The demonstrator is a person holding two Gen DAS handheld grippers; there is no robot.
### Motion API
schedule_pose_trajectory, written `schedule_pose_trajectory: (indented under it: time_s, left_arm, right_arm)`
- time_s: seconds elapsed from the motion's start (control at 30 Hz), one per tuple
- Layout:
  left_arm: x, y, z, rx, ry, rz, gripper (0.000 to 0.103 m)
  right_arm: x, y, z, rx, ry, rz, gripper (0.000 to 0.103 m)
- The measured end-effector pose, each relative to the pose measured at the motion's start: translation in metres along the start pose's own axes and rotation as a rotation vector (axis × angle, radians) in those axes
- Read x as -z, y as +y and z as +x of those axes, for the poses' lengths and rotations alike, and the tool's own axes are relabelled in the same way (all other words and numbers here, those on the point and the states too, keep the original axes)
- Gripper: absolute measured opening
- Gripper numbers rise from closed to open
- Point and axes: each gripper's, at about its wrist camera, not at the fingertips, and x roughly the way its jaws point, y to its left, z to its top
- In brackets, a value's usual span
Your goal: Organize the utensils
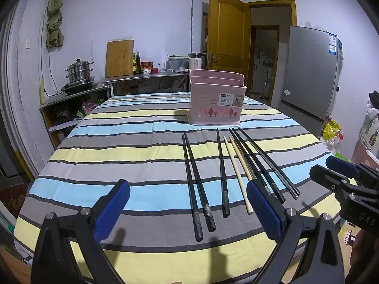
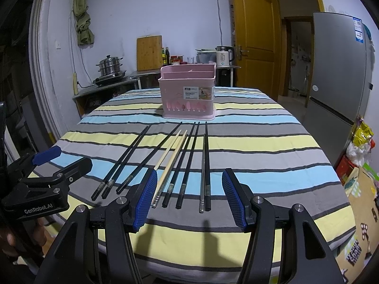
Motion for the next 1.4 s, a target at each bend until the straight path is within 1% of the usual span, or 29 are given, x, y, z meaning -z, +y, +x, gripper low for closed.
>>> schedule_pose_trajectory:
  time_s: [1.4]
  left_arm:
    - [0.0014,-0.0012,-0.0005,0.002,0.000,0.005,0.100]
  right_arm:
    - [0.0019,0.0028,-0.0010,-0.002,0.002,0.002,0.058]
